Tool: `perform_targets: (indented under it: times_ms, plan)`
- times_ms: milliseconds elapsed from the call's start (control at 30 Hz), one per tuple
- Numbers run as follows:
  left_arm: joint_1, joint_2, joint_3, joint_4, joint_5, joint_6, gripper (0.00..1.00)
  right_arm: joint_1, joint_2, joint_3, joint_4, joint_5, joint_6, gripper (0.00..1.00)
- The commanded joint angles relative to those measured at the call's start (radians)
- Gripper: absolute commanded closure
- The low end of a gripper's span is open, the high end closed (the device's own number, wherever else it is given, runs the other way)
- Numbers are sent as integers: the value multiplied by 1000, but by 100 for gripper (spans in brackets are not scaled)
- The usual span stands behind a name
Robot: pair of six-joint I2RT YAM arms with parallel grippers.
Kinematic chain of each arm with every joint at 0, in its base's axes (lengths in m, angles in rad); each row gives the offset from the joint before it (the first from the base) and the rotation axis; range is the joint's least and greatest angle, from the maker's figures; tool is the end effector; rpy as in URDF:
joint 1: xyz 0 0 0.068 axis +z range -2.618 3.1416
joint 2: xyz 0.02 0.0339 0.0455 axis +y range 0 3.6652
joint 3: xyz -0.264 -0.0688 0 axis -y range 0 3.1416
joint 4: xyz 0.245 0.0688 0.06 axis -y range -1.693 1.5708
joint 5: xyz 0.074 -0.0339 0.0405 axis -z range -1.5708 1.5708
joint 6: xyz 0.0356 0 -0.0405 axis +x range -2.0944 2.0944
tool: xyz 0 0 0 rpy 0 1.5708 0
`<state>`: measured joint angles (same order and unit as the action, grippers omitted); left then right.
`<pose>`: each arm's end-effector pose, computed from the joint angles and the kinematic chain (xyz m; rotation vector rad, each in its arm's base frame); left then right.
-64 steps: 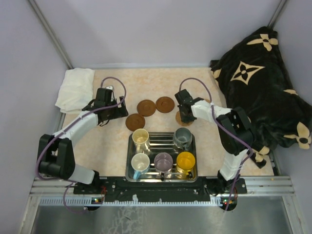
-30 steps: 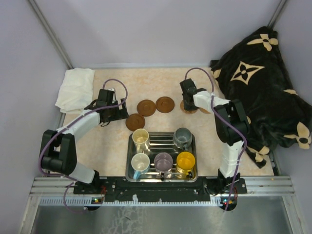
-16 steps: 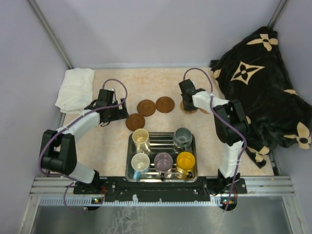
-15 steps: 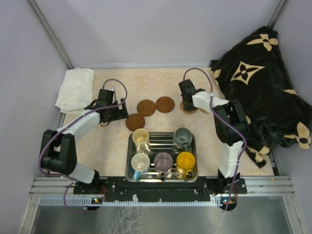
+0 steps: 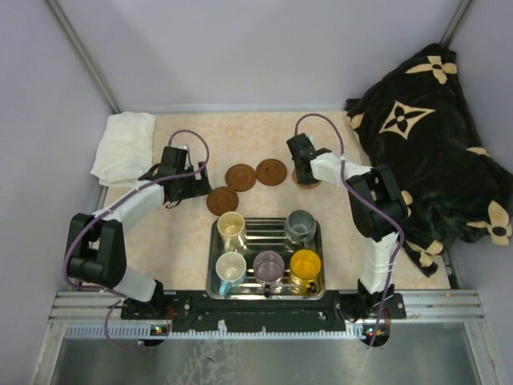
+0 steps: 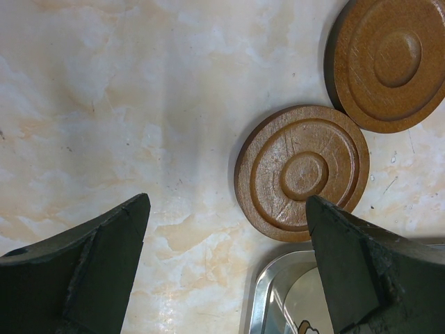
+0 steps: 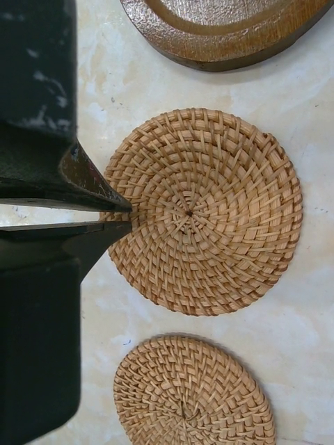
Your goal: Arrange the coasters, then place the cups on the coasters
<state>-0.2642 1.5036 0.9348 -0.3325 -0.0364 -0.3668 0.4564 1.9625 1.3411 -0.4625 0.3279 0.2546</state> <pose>0.2986 -0.0794 0.2096 -0.1431 2.4809 -0.2252 0.3689 0.1683 0.1685 -0.1538 2.5674 -0.1764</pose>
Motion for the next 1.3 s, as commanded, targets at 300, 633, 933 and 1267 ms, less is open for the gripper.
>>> perform_targets:
  times_ms: [300, 633, 933, 1267]
  plan:
    - [-6, -8, 2, 14, 12, 3, 1, -31, -10, 83, -106, 61, 7, 87]
    - [-6, -25, 1, 18, -1, 2, 1, -32, -103, 259, -127, 21, -76, 85]
    - [-12, -129, -66, 39, 15, -32, 1, -3, -252, 204, -126, 3, -79, 66]
    - [-51, -261, -179, 18, 29, -63, 1, 8, -395, 88, -49, -78, -38, 53]
